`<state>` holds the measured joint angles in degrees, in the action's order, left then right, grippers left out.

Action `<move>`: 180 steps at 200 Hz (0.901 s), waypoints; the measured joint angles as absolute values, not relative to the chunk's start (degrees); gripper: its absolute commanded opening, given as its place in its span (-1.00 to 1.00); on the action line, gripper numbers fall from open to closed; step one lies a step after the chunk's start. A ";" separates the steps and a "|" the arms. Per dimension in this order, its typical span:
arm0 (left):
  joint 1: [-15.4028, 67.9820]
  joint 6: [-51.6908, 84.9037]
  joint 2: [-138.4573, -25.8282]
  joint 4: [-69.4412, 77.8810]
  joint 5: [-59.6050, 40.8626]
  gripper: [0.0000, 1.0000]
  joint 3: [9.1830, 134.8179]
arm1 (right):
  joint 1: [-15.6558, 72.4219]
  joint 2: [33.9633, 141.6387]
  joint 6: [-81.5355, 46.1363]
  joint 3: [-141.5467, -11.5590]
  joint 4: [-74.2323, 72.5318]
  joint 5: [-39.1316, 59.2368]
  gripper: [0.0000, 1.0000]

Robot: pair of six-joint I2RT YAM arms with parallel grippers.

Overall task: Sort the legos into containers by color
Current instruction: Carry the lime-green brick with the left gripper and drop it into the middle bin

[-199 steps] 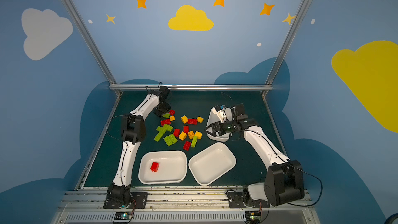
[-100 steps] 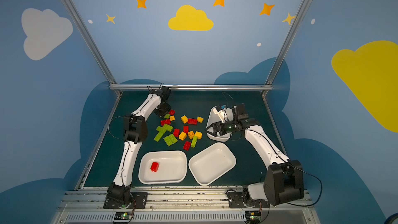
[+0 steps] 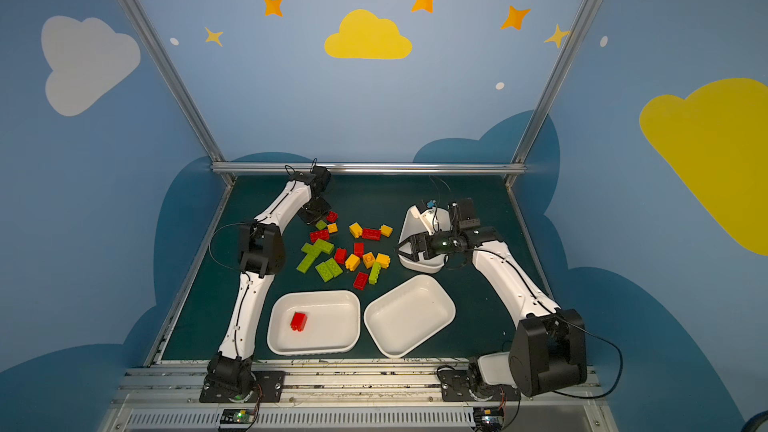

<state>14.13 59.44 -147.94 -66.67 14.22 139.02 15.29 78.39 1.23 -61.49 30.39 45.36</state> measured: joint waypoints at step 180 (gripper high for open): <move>37.82 40.36 -96.53 -51.90 5.28 -0.46 85.52 | 11.31 71.40 0.64 -61.28 32.73 46.30 0.79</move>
<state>37.82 40.36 -96.53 -51.90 5.28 85.52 11.31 71.40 0.64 -61.28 32.73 46.30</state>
